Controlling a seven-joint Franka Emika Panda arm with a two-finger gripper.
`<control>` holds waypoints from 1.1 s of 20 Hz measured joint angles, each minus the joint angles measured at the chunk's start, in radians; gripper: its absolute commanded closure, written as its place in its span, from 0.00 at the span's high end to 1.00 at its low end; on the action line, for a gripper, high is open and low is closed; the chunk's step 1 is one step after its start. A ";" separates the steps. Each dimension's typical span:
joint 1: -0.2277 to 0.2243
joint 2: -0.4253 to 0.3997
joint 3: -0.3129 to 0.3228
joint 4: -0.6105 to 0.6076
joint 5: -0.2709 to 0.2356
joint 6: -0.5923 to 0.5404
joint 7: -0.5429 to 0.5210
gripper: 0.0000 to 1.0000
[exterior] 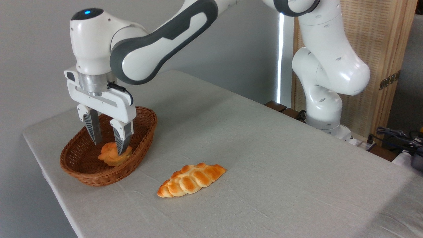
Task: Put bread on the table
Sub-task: 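Lower the open gripper into the basket around the round bread roll, then close the gripper on the round roll and lift it from the basket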
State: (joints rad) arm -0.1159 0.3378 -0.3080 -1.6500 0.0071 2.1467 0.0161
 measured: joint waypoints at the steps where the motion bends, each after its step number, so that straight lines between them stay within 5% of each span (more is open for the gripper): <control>1: -0.004 0.005 0.000 0.000 0.007 0.000 0.000 1.00; 6: -0.018 0.020 0.000 0.000 0.023 0.000 -0.002 0.98; 10: -0.036 0.029 -0.001 0.000 0.094 -0.012 -0.012 0.56; 12: -0.039 0.029 -0.001 0.000 0.110 -0.020 -0.014 0.47; 22: -0.039 0.029 -0.001 0.000 0.112 -0.023 -0.014 0.43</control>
State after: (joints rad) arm -0.1548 0.3668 -0.3087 -1.6498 0.1194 2.1237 0.0020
